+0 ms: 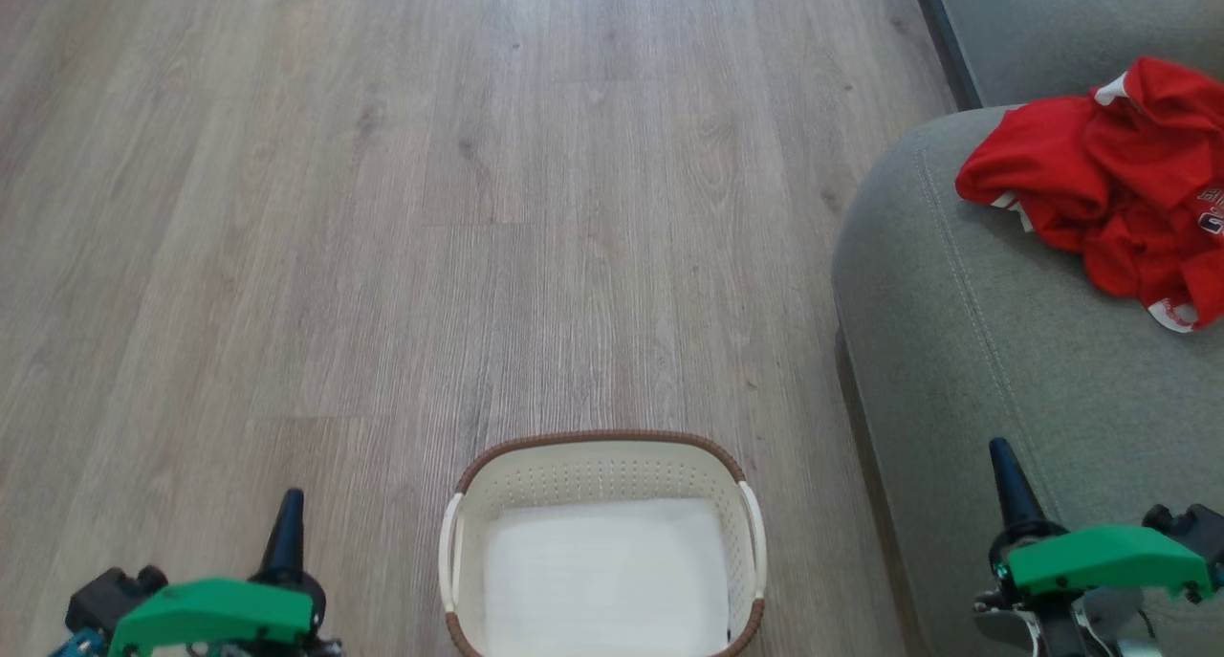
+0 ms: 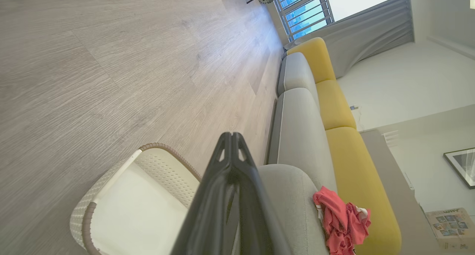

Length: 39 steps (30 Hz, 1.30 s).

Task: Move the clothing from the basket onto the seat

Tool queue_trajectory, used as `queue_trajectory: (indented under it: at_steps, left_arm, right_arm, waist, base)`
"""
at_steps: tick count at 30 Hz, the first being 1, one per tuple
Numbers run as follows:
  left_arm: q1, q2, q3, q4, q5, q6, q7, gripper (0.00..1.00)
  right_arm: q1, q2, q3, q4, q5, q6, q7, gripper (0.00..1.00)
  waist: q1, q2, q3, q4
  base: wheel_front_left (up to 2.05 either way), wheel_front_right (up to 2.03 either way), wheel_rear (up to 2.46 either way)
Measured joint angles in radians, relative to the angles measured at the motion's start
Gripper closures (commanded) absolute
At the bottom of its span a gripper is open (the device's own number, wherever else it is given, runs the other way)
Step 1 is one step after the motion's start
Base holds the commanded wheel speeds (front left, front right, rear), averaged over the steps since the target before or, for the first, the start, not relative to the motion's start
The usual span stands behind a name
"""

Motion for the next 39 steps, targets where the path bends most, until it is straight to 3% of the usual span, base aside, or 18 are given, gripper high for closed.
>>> queue_trajectory:
  at_steps: [39]
  left_arm:
    - [-0.099, -0.016, 0.085, -0.007, -0.409, -0.087, 0.107, 1.00]
  right_arm:
    - [-0.041, 0.001, -0.043, -0.035, 0.443, 0.000, 0.105, 1.00]
  waist:
    - [0.0000, 0.0000, 0.022, -0.016]
  base:
    - [0.00, 0.00, 0.00]
